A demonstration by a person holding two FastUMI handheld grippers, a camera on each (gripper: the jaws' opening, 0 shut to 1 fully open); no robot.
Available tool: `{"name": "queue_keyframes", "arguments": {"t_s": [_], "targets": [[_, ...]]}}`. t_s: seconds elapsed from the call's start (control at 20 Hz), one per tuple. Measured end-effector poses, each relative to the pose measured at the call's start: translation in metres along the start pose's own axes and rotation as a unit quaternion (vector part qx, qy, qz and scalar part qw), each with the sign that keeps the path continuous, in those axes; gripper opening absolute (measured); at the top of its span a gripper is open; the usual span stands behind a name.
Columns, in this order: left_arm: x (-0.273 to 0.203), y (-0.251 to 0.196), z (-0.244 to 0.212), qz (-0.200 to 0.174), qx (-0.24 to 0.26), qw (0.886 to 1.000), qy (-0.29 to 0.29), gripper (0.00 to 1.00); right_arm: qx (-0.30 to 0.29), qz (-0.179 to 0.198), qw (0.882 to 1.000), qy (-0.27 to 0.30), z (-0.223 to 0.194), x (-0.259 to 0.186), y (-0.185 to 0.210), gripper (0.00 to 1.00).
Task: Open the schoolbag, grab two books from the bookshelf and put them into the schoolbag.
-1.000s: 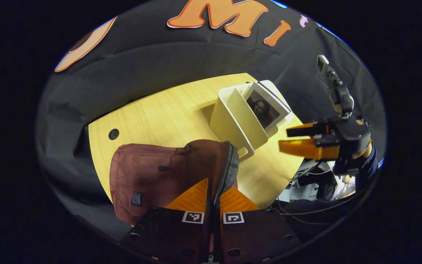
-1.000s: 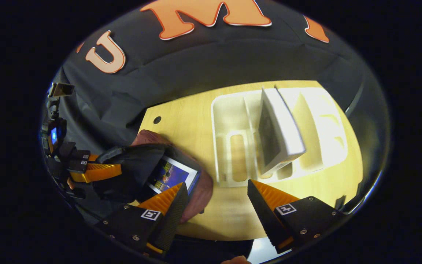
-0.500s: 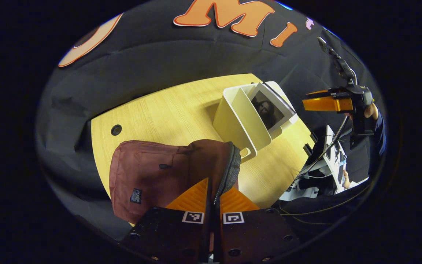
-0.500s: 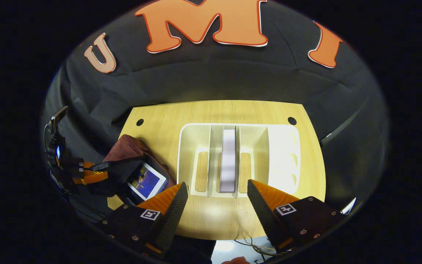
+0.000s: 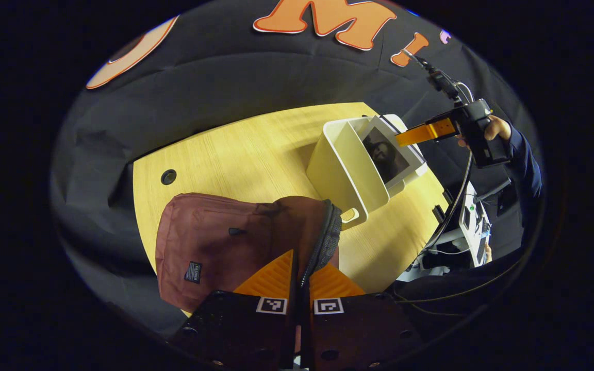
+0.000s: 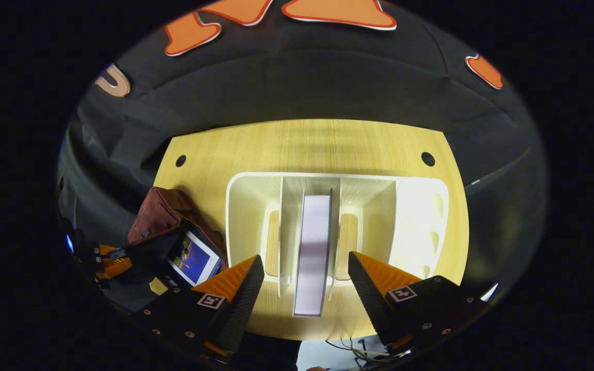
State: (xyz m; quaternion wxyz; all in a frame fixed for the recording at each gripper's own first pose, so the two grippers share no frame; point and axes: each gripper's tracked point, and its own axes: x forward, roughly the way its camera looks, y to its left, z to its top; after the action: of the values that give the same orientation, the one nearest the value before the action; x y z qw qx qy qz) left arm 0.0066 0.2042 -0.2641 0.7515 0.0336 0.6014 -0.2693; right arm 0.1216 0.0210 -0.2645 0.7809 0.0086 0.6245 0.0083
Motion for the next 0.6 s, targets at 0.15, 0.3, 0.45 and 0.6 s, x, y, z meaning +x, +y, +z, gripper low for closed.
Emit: {"name": "queue_keyframes", "arguments": {"t_s": [0.15,0.3,0.45,0.6], "targets": [[-0.001,0.000,-0.001,0.002,-0.001,1.000,0.005,0.05,-0.001,-0.008,1.000,0.023,-0.003,0.022,0.001,0.98],[0.000,0.000,-0.001,0.004,0.001,1.000,0.006,0.05,-0.001,-0.014,0.999,0.046,-0.008,0.040,0.001,0.99],[0.001,-0.001,0.000,0.002,0.001,1.000,0.008,0.05,-0.006,-0.025,0.998,0.061,-0.012,0.053,0.001,1.00],[0.000,-0.001,-0.001,0.002,0.002,1.000,0.010,0.05,0.003,-0.038,0.996,0.075,-0.020,0.063,-0.001,0.58]]}}
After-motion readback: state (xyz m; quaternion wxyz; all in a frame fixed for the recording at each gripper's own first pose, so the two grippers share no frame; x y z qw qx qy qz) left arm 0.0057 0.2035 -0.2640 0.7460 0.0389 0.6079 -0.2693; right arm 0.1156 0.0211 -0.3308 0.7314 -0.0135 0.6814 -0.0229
